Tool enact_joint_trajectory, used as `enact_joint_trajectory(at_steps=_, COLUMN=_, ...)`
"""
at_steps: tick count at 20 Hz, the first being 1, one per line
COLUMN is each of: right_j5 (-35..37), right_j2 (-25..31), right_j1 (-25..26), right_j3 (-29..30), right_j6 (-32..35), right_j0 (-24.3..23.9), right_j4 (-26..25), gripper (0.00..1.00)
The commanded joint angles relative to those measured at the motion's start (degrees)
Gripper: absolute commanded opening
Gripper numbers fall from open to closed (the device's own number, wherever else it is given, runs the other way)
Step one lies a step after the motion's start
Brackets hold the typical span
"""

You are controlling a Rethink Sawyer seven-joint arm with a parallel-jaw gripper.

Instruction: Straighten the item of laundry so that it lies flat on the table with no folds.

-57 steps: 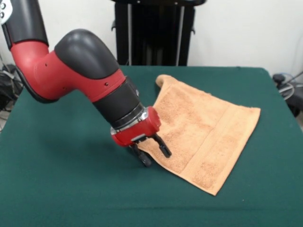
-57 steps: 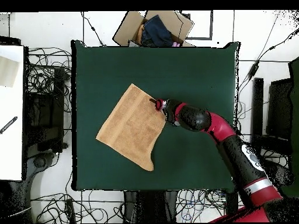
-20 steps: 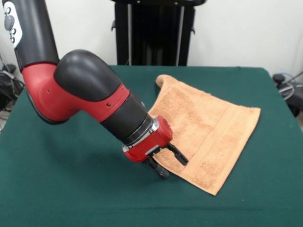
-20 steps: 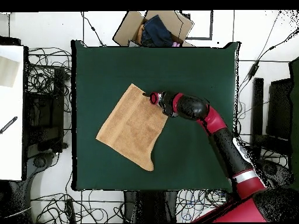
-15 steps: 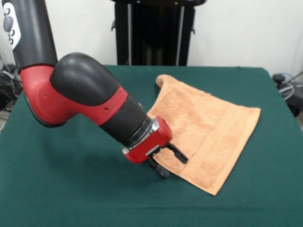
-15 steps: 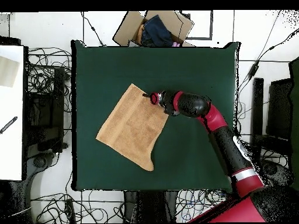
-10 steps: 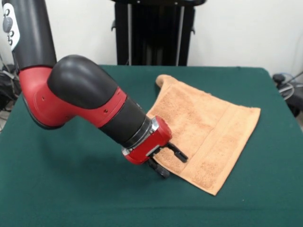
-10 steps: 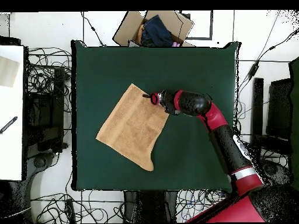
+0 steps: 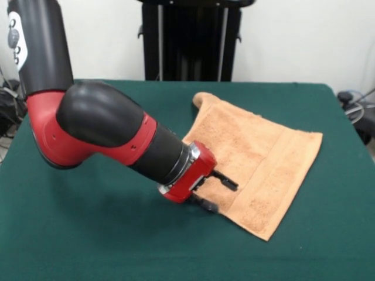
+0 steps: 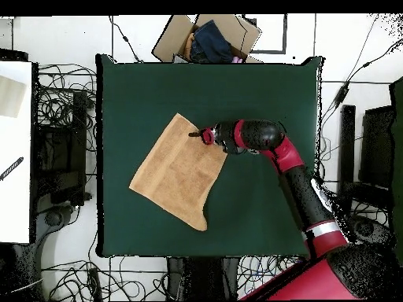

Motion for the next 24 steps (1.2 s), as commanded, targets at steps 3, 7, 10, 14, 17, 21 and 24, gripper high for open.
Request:
enact_joint_trajectory(at_steps=3, right_j5=13.38, right_j2=-8.77, right_j1=7.28, right_j3=-6.33, right_j6=-15.06, right_j0=3.77, right_j4=-0.83, gripper=1.00)
enact_joint_trajectory(at_steps=7, right_j5=14.91, right_j2=-9.07, right_j1=6.75, right_j3=-6.04, right_j6=-15.85, right_j0=3.24, right_j4=-0.63, gripper=1.00)
enact_joint_trajectory(at_steps=10, right_j5=14.34, right_j2=-9.19, right_j1=6.04, right_j3=-4.98, right_j6=-15.57, right_j0=2.66, right_j4=-1.18, gripper=1.00)
enact_joint_trajectory(at_steps=14, right_j5=13.76, right_j2=-9.22, right_j1=5.74, right_j3=-4.72, right_j6=-15.37, right_j0=2.59, right_j4=-1.78, gripper=1.00)
enact_joint_trajectory(at_steps=17, right_j5=13.03, right_j2=-9.22, right_j1=5.84, right_j3=-4.69, right_j6=-15.14, right_j0=2.61, right_j4=-1.98, gripper=1.00)
enact_joint_trajectory(at_steps=21, right_j5=13.07, right_j2=-9.24, right_j1=5.72, right_j3=-5.18, right_j6=-15.22, right_j0=2.83, right_j4=-2.12, gripper=1.00)
enact_joint_trajectory(at_steps=24, right_j5=14.27, right_j2=-9.38, right_j1=5.42, right_j3=-6.15, right_j6=-15.92, right_j0=3.06, right_j4=-2.26, gripper=1.00)
